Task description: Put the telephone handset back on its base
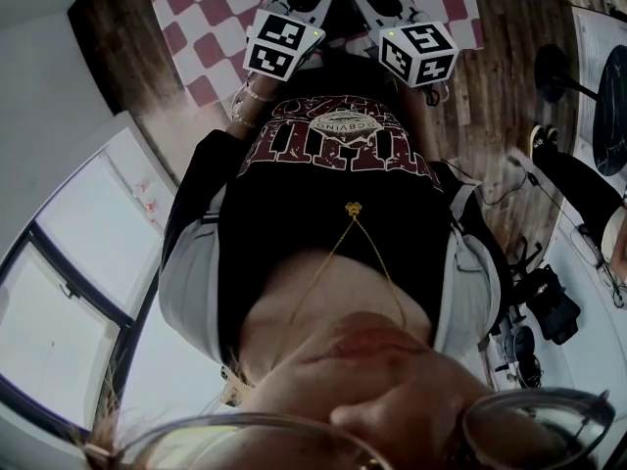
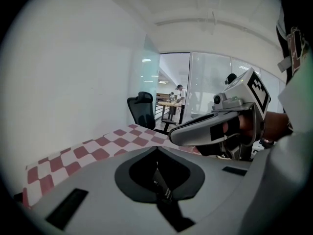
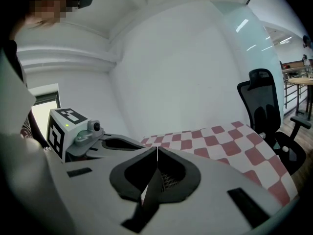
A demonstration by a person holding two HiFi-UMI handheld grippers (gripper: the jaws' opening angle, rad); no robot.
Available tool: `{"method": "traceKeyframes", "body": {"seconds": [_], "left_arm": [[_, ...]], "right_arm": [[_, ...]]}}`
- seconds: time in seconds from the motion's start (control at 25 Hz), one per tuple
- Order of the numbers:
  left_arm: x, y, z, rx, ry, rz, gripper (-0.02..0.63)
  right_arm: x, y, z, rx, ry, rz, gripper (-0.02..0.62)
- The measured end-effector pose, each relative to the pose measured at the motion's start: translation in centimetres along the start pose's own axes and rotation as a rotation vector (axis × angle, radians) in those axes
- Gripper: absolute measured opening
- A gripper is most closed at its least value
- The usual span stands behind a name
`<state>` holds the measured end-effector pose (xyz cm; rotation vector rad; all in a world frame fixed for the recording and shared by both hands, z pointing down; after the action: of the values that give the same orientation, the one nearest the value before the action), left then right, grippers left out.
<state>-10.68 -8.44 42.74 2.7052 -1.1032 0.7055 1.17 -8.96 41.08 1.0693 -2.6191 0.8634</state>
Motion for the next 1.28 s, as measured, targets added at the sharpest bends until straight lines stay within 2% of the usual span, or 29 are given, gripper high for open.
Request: {"method": "traceKeyframes", "body": {"seconds": [0.52, 0.92, 1.28], "left_arm": [[-2.2, 1.5, 3.7, 0.043, -0.083, 0.070, 0.011], [-4.5, 2.3, 7.0, 0.026, -0.173, 0.082, 0.011], [-5.7, 2.6, 8.3, 0.047, -0.201, 0.101, 0.011]], "right_arm": [[-0.5, 1.4, 3.8, -0.072, -0.080, 0.016, 0.021], [-1.3, 3.0, 6.6, -0.131, -0.145, 0.039, 0.021], [-1.7, 4.5, 7.8, -0.165, -0.165, 0.066, 0.021]]}}
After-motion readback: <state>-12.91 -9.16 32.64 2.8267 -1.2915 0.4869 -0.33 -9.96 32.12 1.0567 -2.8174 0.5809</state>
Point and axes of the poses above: the fingertips, and each gripper's own axes: x forward along the fingers, y to its left, z out of its top, the point moved 7 cm from there along -x, backward along the fingers, and after that the axes turned 9 degrees about x, right-handed, at the moved point
